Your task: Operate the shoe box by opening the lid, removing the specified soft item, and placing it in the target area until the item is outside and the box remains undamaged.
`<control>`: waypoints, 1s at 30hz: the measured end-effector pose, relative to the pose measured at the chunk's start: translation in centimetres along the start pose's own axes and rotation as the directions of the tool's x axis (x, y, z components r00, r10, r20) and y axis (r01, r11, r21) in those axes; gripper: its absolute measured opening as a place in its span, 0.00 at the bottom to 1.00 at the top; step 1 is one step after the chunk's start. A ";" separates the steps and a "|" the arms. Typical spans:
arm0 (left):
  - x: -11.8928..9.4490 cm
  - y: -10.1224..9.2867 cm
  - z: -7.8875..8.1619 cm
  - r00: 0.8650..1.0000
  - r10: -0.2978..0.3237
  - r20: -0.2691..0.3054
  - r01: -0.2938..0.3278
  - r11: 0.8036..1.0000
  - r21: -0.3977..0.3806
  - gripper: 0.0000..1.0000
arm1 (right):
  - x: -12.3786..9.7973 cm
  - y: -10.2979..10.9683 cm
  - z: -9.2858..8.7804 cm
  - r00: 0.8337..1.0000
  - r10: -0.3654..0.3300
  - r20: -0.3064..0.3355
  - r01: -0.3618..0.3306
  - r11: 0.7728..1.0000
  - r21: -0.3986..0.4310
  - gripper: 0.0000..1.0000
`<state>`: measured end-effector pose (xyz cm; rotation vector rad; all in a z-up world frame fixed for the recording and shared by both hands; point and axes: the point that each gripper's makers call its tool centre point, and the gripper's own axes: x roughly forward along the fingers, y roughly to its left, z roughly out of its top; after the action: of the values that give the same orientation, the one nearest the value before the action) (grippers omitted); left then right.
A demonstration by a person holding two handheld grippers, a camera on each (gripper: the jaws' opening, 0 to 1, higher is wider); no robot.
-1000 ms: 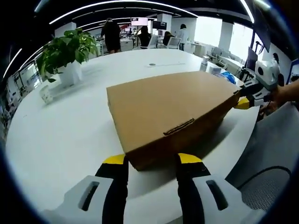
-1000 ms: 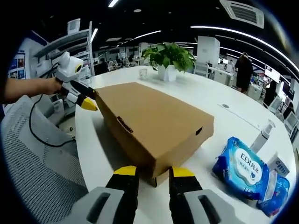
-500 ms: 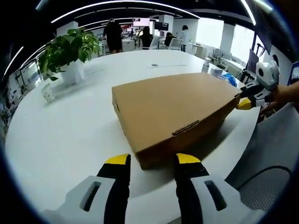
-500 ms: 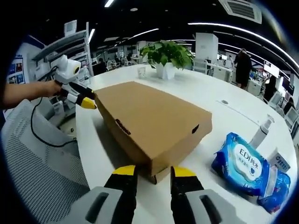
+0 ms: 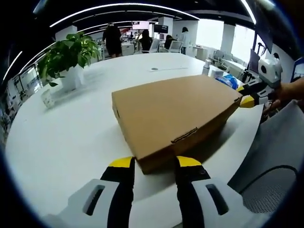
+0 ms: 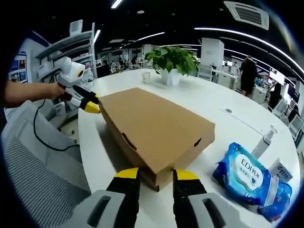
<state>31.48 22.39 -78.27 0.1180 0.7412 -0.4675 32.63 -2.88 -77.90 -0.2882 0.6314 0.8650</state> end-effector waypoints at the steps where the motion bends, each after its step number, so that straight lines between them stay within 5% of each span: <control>1: 0.1 0.0 0.0 1.000 0.001 -0.002 -0.001 1.000 0.001 0.34 | 0.1 0.0 -0.1 1.000 -0.001 -0.002 0.001 1.000 0.000 0.24; 9: 0.7 0.4 -0.1 1.000 0.010 -0.017 -0.010 1.000 -0.007 0.32 | 0.6 -0.2 -0.4 1.000 -0.005 -0.013 0.006 1.000 0.011 0.24; 30: 4.6 2.4 3.8 0.999 0.004 -0.037 -0.004 1.000 -0.009 0.32 | 3.1 -5.1 1.7 0.999 -0.037 -0.019 0.037 0.999 0.013 0.24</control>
<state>37.86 21.89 -78.74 0.1194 0.7791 -0.4589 38.77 -3.33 -78.54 -0.2957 0.6472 0.8235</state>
